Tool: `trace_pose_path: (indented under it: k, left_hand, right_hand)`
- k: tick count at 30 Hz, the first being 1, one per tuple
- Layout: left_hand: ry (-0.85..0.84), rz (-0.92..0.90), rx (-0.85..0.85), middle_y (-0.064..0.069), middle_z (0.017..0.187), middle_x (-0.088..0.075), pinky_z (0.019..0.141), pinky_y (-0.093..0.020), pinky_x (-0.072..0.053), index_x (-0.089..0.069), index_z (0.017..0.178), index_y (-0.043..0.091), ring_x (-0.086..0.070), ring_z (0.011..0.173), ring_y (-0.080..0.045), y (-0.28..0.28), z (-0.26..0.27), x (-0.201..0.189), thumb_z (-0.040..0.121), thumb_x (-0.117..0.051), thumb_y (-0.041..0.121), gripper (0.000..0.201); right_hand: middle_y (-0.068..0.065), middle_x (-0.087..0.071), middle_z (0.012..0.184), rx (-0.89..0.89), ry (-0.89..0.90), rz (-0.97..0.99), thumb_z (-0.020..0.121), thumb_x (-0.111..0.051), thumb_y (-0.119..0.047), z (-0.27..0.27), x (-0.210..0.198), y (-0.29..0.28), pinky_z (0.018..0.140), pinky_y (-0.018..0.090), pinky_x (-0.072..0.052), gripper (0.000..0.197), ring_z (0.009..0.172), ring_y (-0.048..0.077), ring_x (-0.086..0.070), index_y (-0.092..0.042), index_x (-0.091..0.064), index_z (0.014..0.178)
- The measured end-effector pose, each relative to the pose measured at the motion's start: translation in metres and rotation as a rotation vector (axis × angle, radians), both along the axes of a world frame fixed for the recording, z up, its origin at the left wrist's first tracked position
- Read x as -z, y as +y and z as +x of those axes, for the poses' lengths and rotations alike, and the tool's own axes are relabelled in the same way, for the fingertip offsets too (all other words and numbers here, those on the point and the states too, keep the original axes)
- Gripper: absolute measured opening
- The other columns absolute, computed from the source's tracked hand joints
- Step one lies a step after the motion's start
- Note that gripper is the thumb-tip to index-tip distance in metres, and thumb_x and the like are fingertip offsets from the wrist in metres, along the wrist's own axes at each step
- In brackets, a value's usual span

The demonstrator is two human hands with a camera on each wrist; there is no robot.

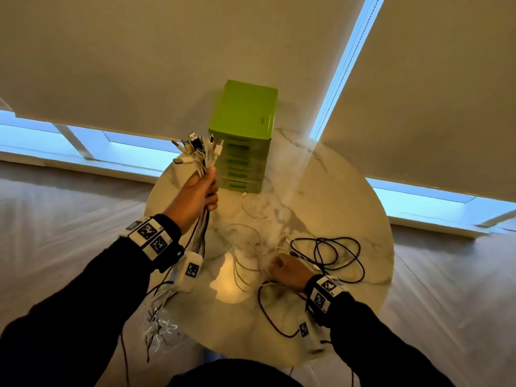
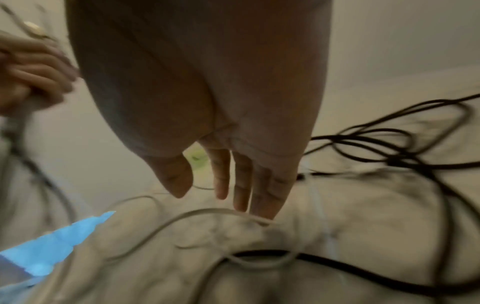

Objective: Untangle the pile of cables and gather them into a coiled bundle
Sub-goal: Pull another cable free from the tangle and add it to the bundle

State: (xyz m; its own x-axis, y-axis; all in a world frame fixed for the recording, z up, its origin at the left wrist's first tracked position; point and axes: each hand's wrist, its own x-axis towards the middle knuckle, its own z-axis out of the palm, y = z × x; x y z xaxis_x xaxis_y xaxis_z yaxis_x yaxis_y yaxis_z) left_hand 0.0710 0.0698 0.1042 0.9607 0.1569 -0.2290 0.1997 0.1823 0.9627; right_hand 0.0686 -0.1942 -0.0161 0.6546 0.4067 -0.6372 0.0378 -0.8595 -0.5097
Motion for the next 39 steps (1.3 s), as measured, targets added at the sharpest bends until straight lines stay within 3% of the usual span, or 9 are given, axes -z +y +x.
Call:
trace_pose_path:
  k: [5, 7, 10, 16, 19, 23, 30, 35, 39]
  left_hand:
    - [0.060, 0.012, 0.005, 0.010, 0.056, -0.030, 0.048, -0.022, -0.023, -0.040, 0.081, 0.021, -0.026, 0.048, -0.006, -0.012, -0.012, 0.011, 0.110, -0.033, 0.032, 0.031]
    - [0.081, 0.008, 0.016, 0.010, 0.057, -0.029, 0.047, -0.020, -0.022, -0.040, 0.082, 0.020, -0.024, 0.050, -0.006, -0.016, -0.016, 0.015, 0.110, -0.034, 0.032, 0.031]
    - [0.100, 0.011, 0.031, 0.010, 0.058, -0.029, 0.047, -0.020, -0.023, -0.041, 0.084, 0.020, -0.023, 0.051, -0.007, -0.018, -0.020, 0.018, 0.109, -0.034, 0.034, 0.030]
    - [0.120, -0.025, -0.031, 0.010, 0.060, -0.029, 0.047, -0.021, -0.022, -0.041, 0.084, 0.019, -0.023, 0.052, -0.008, -0.017, -0.027, 0.021, 0.110, -0.034, 0.033, 0.029]
    - [0.130, -0.026, -0.046, 0.010, 0.059, -0.030, 0.046, -0.020, -0.023, -0.040, 0.081, 0.020, -0.024, 0.051, -0.007, -0.014, -0.030, 0.027, 0.109, -0.035, 0.033, 0.031]
    - [0.156, -0.044, -0.066, 0.011, 0.059, -0.032, 0.046, -0.019, -0.025, -0.043, 0.083, 0.019, -0.026, 0.050, -0.006, -0.006, -0.036, 0.038, 0.108, -0.038, 0.035, 0.030]
    - [0.219, -0.049, -0.129, 0.008, 0.061, -0.027, 0.048, -0.023, -0.021, -0.051, 0.094, 0.016, -0.023, 0.052, -0.009, -0.004, -0.030, 0.055, 0.106, -0.044, 0.041, 0.028]
    - [0.312, -0.043, 0.001, 0.002, 0.063, -0.023, 0.048, -0.026, -0.020, -0.056, 0.090, 0.015, -0.021, 0.053, -0.011, -0.010, -0.021, 0.050, 0.100, -0.044, 0.059, 0.047]
    - [0.256, -0.045, -0.045, 0.006, 0.059, -0.027, 0.045, -0.022, -0.024, -0.064, 0.101, 0.011, -0.024, 0.051, -0.011, -0.014, -0.023, 0.055, 0.103, -0.052, 0.040, 0.032]
  right_hand:
    - [0.023, -0.061, 0.123, 0.017, -0.095, -0.204, 0.103, -0.045, -0.025, 0.045, 0.005, -0.020, 0.092, 0.035, -0.042, 0.024, 0.118, 0.036, -0.057, -0.004, -0.055, 0.101]
    - [0.023, -0.067, 0.117, 0.027, -0.048, -0.142, 0.102, -0.044, -0.022, 0.065, -0.009, -0.005, 0.088, 0.038, -0.049, 0.034, 0.105, 0.037, -0.065, 0.005, -0.065, 0.106]
    - [0.015, -0.073, 0.092, 0.134, -0.052, 0.014, 0.092, -0.051, -0.033, 0.089, -0.026, 0.029, 0.076, 0.037, -0.057, 0.033, 0.081, 0.033, -0.070, -0.007, -0.070, 0.093]
    - [0.024, -0.051, 0.140, 0.149, -0.098, -0.047, 0.102, -0.047, -0.042, 0.097, 0.002, 0.085, 0.101, 0.040, -0.041, 0.055, 0.128, 0.040, -0.050, -0.002, -0.041, 0.138]
    - [0.017, -0.064, 0.124, 0.251, -0.099, 0.039, 0.100, -0.054, -0.035, 0.090, 0.024, 0.089, 0.094, 0.032, -0.043, 0.035, 0.120, 0.036, -0.056, -0.006, -0.058, 0.120]
    - [0.001, -0.074, 0.087, 0.374, -0.144, 0.389, 0.098, -0.060, -0.025, 0.073, 0.018, 0.096, 0.075, 0.017, -0.051, 0.015, 0.086, 0.017, -0.071, -0.016, -0.070, 0.093]
    - [0.011, -0.074, 0.109, 0.480, -0.004, 1.005, 0.103, -0.053, -0.015, 0.028, -0.056, 0.100, 0.077, 0.039, -0.061, 0.028, 0.084, 0.030, -0.073, -0.010, -0.050, 0.130]
    - [0.010, -0.073, 0.113, 0.374, -0.032, 1.024, 0.102, -0.054, -0.009, -0.002, -0.063, 0.088, 0.086, 0.043, -0.058, 0.029, 0.096, 0.024, -0.072, -0.007, -0.052, 0.131]
    - [0.007, -0.074, 0.108, 0.263, -0.046, 0.894, 0.101, -0.057, -0.009, -0.015, -0.056, 0.073, 0.081, 0.048, -0.057, 0.018, 0.089, 0.022, -0.072, -0.007, -0.057, 0.119]
